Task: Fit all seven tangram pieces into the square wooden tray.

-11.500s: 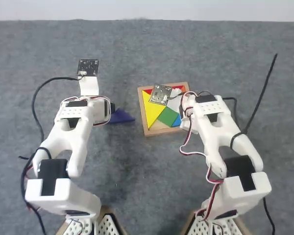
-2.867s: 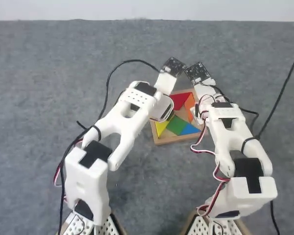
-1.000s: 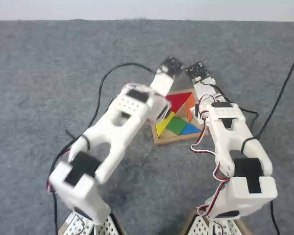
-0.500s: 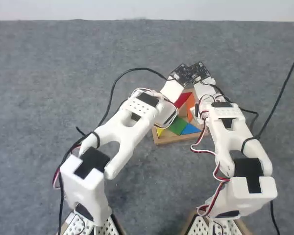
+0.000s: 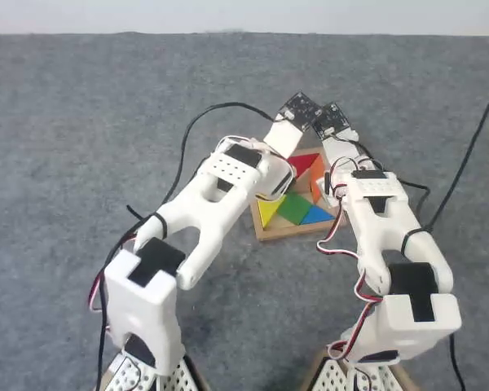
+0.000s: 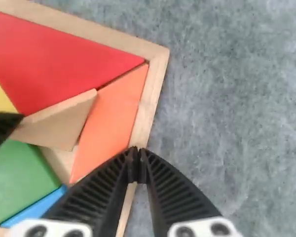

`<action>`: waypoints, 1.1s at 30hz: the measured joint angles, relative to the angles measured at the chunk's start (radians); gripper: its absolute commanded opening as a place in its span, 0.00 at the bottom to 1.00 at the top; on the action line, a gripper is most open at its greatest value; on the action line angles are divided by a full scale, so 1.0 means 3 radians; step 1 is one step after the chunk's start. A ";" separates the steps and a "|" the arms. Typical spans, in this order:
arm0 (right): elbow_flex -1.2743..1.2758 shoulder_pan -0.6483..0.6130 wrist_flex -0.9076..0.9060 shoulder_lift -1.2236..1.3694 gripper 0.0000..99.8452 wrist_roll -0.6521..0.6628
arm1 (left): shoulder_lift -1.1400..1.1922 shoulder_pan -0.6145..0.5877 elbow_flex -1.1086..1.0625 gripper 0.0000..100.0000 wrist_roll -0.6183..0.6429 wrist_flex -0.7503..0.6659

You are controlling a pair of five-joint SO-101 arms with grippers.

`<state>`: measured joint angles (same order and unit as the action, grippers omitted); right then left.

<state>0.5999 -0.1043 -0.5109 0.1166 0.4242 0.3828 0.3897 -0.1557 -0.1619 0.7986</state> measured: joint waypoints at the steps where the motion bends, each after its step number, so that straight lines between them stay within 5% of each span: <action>1: 0.0000 0.0000 0.0000 0.0000 0.01 0.0000 | 0.0041 0.0000 0.0026 0.18 0.0000 0.0000; 13: 0.0000 0.0000 0.0000 0.0000 0.01 0.0005 | 0.0220 0.0102 0.0322 0.18 0.0010 0.0286; 33: -0.0005 0.0000 0.0000 0.0000 0.01 0.0005 | -0.0956 0.0322 -0.0921 0.18 0.0005 0.0123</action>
<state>0.5984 -0.1043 -0.5109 0.1166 0.4258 0.0959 0.4864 -0.4319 -0.1603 0.8355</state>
